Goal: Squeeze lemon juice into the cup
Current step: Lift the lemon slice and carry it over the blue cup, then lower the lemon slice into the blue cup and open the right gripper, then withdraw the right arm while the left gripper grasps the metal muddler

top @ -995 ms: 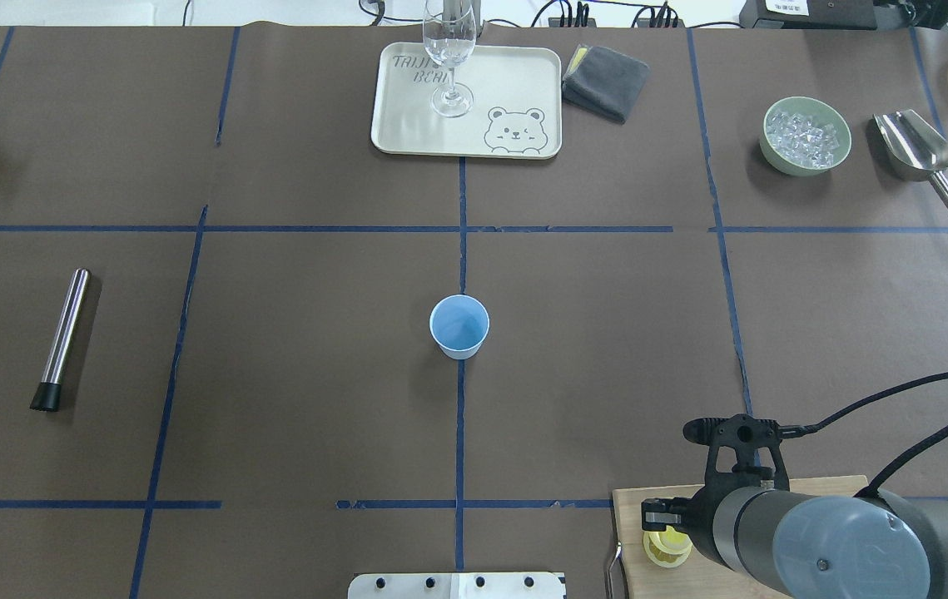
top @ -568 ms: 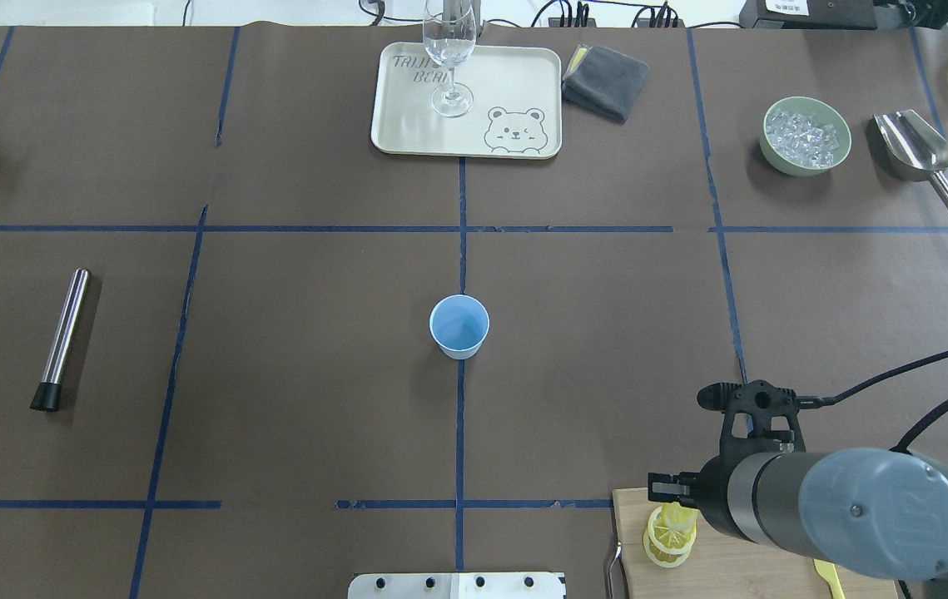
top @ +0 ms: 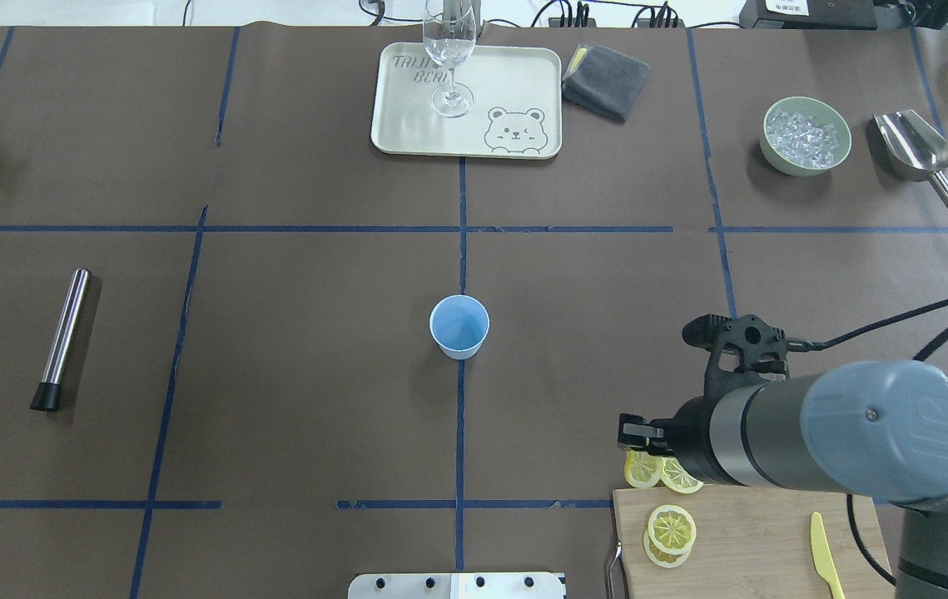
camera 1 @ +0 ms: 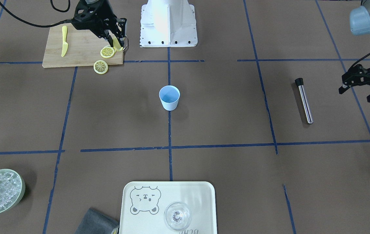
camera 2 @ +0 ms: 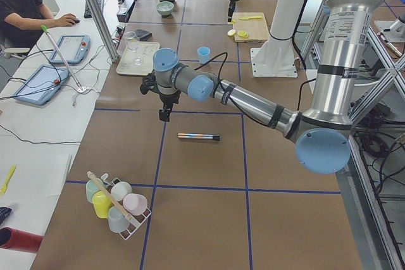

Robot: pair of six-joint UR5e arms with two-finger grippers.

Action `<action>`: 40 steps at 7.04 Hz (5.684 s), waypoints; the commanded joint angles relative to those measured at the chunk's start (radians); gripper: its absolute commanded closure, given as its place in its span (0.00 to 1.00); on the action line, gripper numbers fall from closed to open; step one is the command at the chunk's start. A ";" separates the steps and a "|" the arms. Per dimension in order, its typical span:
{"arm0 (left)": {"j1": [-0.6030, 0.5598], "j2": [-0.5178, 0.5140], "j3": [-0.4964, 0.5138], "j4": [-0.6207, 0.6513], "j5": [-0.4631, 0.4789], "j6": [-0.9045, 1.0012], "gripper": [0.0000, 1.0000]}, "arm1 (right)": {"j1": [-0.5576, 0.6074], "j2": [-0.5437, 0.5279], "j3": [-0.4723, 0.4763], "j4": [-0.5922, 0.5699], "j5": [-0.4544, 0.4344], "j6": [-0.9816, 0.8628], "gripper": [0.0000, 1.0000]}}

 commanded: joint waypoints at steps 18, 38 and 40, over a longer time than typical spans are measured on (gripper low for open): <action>0.003 0.001 0.021 -0.002 0.006 -0.023 0.00 | 0.120 0.495 -0.605 0.036 -0.059 -0.114 0.00; 0.323 -0.045 0.310 -0.147 0.092 -0.374 0.91 | 0.638 0.126 -0.306 -0.160 0.409 -0.847 0.00; 0.318 -0.042 0.203 -0.088 0.095 -0.377 1.00 | 0.652 0.123 -0.306 -0.162 0.413 -0.849 0.00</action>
